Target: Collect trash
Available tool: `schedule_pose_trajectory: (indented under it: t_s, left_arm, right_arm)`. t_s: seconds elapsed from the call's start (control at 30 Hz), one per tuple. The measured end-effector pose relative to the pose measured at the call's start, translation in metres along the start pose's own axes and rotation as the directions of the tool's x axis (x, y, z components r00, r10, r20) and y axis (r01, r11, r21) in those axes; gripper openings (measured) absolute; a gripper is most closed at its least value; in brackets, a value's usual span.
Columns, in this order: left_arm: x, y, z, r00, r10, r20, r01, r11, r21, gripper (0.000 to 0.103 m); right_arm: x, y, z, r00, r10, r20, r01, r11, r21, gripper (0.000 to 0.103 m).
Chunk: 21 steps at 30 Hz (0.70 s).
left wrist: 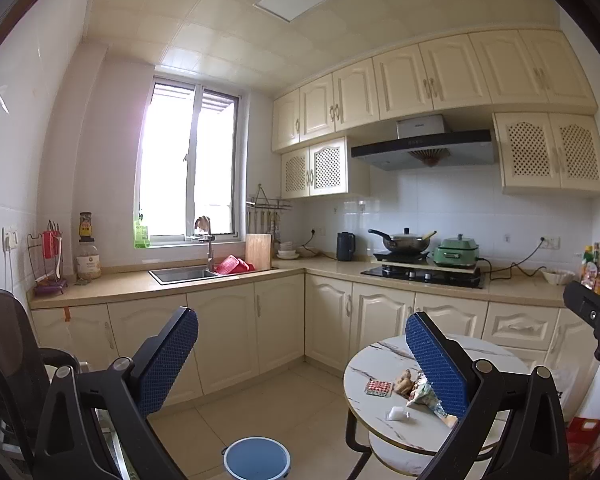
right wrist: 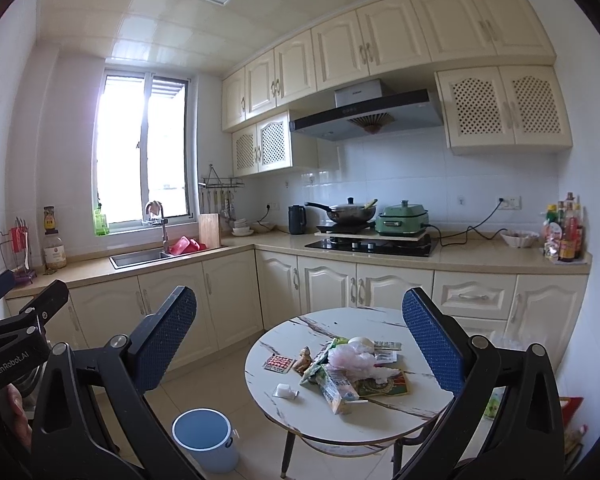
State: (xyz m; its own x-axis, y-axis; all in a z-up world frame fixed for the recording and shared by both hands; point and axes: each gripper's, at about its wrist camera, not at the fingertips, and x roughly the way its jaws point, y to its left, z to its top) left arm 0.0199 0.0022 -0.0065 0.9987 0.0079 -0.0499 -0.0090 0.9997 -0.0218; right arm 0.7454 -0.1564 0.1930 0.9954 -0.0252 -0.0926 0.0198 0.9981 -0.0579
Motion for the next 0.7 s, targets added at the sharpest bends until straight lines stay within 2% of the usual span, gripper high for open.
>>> schedule_pose_trajectory:
  t_s: [0.2, 0.27, 0.33, 0.37, 0.47, 0.5, 0.53, 0.57, 0.6, 0.63, 0.67, 0.7]
  left_arm:
    - [0.06, -0.001, -0.034, 0.998, -0.035, -0.052, 0.031, 0.997, -0.065, 0.102]
    - [0.092, -0.004, -0.05, 0.993, -0.065, -0.101, 0.057, 0.995, -0.084, 0.102]
    - [0.128, -0.014, -0.063, 0.98, -0.102, -0.172, 0.076, 0.985, -0.156, 0.102]
    - [0.139, -0.027, -0.064, 0.965, -0.15, -0.215, 0.077, 0.946, -0.315, 0.102]
    - [0.173, -0.051, -0.065, 0.913, -0.259, -0.314, 0.092, 0.883, -0.461, 0.102]
    - [0.187, -0.058, -0.059, 0.894, -0.301, -0.331, 0.123, 0.876, -0.467, 0.102]
    - [0.193, -0.058, -0.06, 0.868, -0.322, -0.378, 0.113, 0.87, -0.481, 0.102]
    - [0.204, -0.061, -0.053, 0.854, -0.35, -0.385, 0.143, 0.869, -0.473, 0.102]
    - [0.215, -0.069, -0.051, 0.855, -0.354, -0.378, 0.18, 0.888, -0.424, 0.102]
    - [0.224, -0.072, -0.042, 0.837, -0.373, -0.4, 0.195, 0.887, -0.419, 0.102]
    - [0.231, -0.066, -0.055, 0.812, -0.359, -0.46, 0.183, 0.905, -0.384, 0.102]
    - [0.24, -0.064, -0.053, 0.792, -0.366, -0.489, 0.195, 0.91, -0.365, 0.102]
  right_arm:
    - [0.046, -0.026, -0.03, 0.997, -0.038, -0.066, 0.038, 0.999, 0.006, 0.103]
    - [0.07, -0.037, -0.049, 0.991, -0.057, -0.121, 0.058, 0.998, 0.011, 0.103]
    - [0.097, -0.049, -0.072, 0.98, -0.067, -0.188, 0.071, 0.997, 0.015, 0.103]
    - [0.11, -0.054, -0.084, 0.972, -0.068, -0.224, 0.074, 0.997, 0.017, 0.103]
    - [0.153, -0.071, -0.125, 0.939, -0.061, -0.337, 0.072, 0.997, 0.021, 0.103]
    - [0.168, -0.076, -0.14, 0.924, -0.059, -0.378, 0.072, 0.997, 0.02, 0.103]
    - [0.181, -0.08, -0.151, 0.913, -0.053, -0.405, 0.068, 0.997, 0.022, 0.103]
    - [0.192, -0.084, -0.162, 0.905, -0.048, -0.424, 0.063, 0.998, 0.021, 0.103]
    - [0.206, -0.087, -0.173, 0.892, -0.048, -0.45, 0.062, 0.998, 0.017, 0.103]
    - [0.218, -0.09, -0.181, 0.883, -0.047, -0.466, 0.061, 0.998, 0.014, 0.103]
    - [0.231, -0.094, -0.19, 0.873, -0.047, -0.485, 0.059, 0.998, 0.01, 0.103]
    - [0.241, -0.096, -0.198, 0.865, -0.05, -0.5, 0.06, 0.998, 0.004, 0.103]
